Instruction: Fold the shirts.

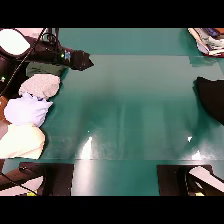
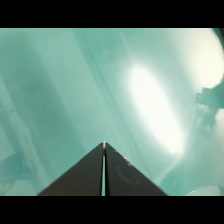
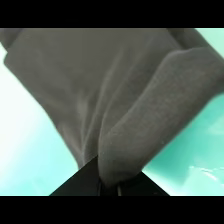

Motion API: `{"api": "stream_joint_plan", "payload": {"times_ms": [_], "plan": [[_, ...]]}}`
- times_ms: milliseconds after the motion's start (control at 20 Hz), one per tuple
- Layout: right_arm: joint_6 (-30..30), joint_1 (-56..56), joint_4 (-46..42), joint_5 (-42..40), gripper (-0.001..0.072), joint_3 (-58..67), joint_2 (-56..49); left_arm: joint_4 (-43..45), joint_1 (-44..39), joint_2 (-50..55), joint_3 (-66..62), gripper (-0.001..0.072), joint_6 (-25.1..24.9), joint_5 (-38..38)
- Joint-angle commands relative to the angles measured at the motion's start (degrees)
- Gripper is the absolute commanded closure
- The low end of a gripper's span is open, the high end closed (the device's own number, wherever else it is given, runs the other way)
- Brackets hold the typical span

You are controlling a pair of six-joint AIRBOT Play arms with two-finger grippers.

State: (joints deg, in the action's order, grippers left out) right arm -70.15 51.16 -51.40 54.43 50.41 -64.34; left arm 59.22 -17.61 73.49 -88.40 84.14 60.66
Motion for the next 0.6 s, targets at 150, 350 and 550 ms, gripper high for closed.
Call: {"api": "stream_joint_plan", "payload": {"times_ms": [150, 350, 550], "plan": [[0.00, 3.30, -17.46, 3.89, 0.0135, 5.40, 0.48, -0.07, -0.02, 0.02, 0.02, 0.0687, -0.15, 0.24], [-5.79, 4.79, -18.27, 7.48, 0.0136, 14.05, 0.50, -0.04, -0.02, 0.02, 0.02, 0.0687, -0.17, 0.81], [-5.75, -5.90, -8.28, 10.58, 0.0136, 18.36, 0.50, -0.09, -0.02, 0.02, 0.02, 0.0687, -0.50, -0.52]]}}
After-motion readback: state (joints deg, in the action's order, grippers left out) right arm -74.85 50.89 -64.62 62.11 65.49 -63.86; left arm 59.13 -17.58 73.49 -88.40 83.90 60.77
